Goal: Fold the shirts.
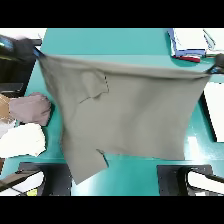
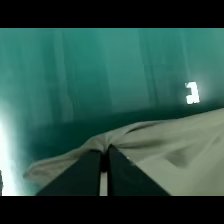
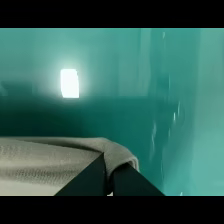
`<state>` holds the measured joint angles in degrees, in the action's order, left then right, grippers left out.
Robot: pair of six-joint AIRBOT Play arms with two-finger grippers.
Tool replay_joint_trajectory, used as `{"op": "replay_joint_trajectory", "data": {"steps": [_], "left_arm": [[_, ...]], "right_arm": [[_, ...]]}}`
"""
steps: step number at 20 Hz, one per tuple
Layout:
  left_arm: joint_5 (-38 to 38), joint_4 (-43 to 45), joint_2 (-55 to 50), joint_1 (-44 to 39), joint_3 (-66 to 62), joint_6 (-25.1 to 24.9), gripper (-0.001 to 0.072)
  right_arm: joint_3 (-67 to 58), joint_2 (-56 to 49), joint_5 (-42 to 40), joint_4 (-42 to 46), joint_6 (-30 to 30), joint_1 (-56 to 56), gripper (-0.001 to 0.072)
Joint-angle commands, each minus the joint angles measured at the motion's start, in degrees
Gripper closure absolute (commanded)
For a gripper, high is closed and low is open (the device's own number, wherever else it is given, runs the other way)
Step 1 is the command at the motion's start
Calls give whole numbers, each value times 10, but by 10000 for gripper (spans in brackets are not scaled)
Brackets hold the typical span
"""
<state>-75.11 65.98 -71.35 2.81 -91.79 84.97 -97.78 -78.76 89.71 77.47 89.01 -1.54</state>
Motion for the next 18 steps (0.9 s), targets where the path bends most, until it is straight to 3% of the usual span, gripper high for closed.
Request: {"op": "replay_joint_trajectory", "data": {"steps": [1,5,8,13,18], "left_arm": [[70,-5,-120,0,48,-30,682],[116,-6,-217,0,-16,-40,682],[115,-4,-225,2,-44,-52,681],[1,-3,-226,2,-27,-66,681],[30,-4,-226,2,93,-72,681]], "right_arm": [[-25,-136,-48,25,0,32,693],[-161,-247,-78,16,0,33,692],[-204,-265,-77,16,-2,32,692],[-52,-192,-90,21,-20,33,692],[74,-162,-131,16,-19,42,691]]}}
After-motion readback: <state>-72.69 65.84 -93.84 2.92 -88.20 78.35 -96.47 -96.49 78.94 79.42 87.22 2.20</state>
